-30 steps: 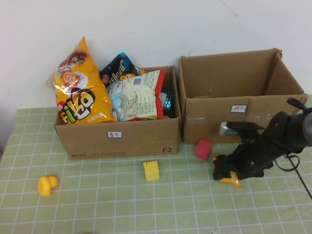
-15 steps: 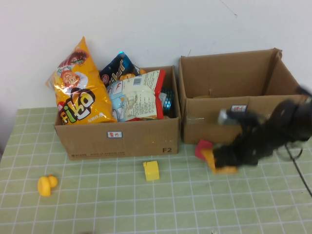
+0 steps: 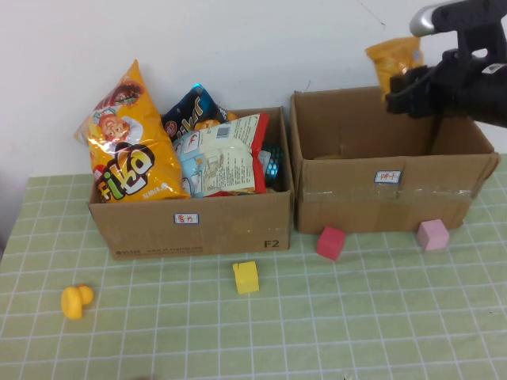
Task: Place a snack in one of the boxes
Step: Place the biscuit in the biscuit box
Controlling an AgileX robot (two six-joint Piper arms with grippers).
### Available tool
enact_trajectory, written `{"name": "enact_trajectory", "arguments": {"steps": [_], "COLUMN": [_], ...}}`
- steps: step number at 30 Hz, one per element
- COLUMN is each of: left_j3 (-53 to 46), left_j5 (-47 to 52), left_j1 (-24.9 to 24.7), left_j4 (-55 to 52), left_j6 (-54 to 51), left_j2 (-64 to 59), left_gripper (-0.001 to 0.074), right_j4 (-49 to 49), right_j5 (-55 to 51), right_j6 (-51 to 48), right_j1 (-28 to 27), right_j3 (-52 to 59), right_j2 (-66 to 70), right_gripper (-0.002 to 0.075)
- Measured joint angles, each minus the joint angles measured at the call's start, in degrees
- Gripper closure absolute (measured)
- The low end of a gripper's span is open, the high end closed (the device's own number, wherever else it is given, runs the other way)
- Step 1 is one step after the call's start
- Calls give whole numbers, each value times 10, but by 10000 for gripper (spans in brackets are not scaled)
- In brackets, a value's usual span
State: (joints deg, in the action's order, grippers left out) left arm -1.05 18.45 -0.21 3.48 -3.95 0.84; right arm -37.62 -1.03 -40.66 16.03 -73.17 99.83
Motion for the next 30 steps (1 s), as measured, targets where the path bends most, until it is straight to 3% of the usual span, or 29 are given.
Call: {"name": "enact_trajectory", "arguments": {"steps": [8, 13, 16, 18, 23, 26, 30], "left_j3": [0, 0, 0, 0, 0, 0, 0], "left_j5": [0, 0, 0, 0, 0, 0, 0], "left_j1": [0, 0, 0, 0, 0, 0, 0], "left_j4": [0, 0, 0, 0, 0, 0, 0], "left_j6": [0, 0, 0, 0, 0, 0, 0], "left_j2": [0, 0, 0, 0, 0, 0, 0], "left_gripper": [738, 738, 738, 738, 738, 738, 737], "right_j4": [-4, -78, -118, -126, -128, -131, -187], "right_j5": [51, 62, 23, -23, -129, -165, -168], "right_j6": [-34, -38, -44, -44, -55, -63, -108], "right_j1": [0, 0, -1, -1, -1, -1, 0], "right_j3": [-38, -70, -75, -75, -75, -69, -4], "right_j2": [104, 146, 141, 126, 51, -13, -124], "right_gripper": [397, 148, 106, 171, 591, 687, 719]}}
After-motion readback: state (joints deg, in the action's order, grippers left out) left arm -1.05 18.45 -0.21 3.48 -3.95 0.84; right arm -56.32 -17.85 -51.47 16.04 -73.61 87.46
